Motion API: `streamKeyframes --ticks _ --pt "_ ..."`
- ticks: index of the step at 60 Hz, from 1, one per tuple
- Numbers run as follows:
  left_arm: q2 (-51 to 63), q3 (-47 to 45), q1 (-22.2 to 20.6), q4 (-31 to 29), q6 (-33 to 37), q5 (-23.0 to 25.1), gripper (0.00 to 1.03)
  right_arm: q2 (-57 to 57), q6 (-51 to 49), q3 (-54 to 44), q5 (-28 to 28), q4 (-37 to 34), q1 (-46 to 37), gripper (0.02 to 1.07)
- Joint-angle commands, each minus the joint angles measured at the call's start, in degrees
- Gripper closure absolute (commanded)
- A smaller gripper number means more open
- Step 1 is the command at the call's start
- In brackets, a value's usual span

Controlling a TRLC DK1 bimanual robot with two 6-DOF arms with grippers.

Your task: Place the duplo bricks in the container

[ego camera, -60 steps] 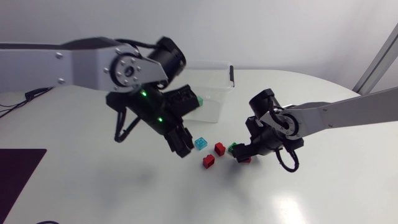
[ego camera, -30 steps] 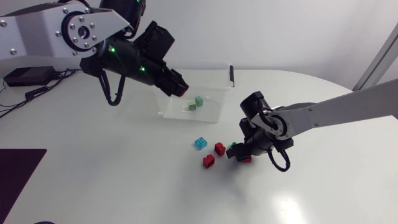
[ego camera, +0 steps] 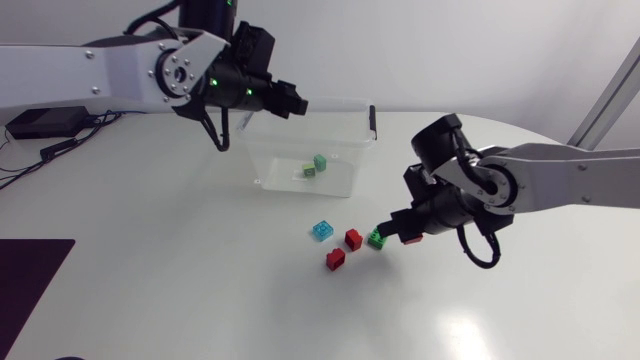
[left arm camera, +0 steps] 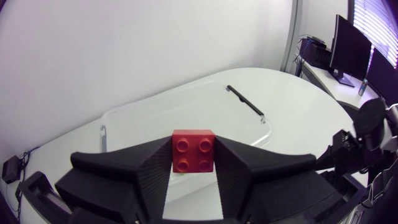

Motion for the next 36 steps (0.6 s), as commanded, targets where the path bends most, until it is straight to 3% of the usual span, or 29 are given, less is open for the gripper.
streamKeyframes --ticks 1,5,8,11,25,36 --pt "4.5 2.6 0.7 1.0 -1.5 -0.6 0.78 -1.5 -0.4 3.2 0.3 -2.0 -0.6 0.69" --pt "6.5 3.3 0.8 1.7 -1.4 -1.8 0.63 -1.5 -0.4 5.7 0.3 -3.3 -0.7 0.69" --pt "8.0 4.0 0.8 1.9 -1.3 -2.6 0.46 -1.2 -0.4 7.8 0.2 -4.0 -0.7 0.69" --pt "8.5 4.5 0.9 1.9 -1.3 -2.7 0.37 -0.5 -0.4 10.1 0.2 -4.9 -0.7 0.69" --pt "5.4 3.6 0.8 2.0 -1.4 -3.3 0.19 3.8 -0.3 23.2 0.0 -9.0 -0.3 0.69" --pt "-3.0 -0.3 0.7 2.1 -2.6 -3.2 0.18 8.8 0.1 33.0 0.0 -10.3 0.8 0.69"
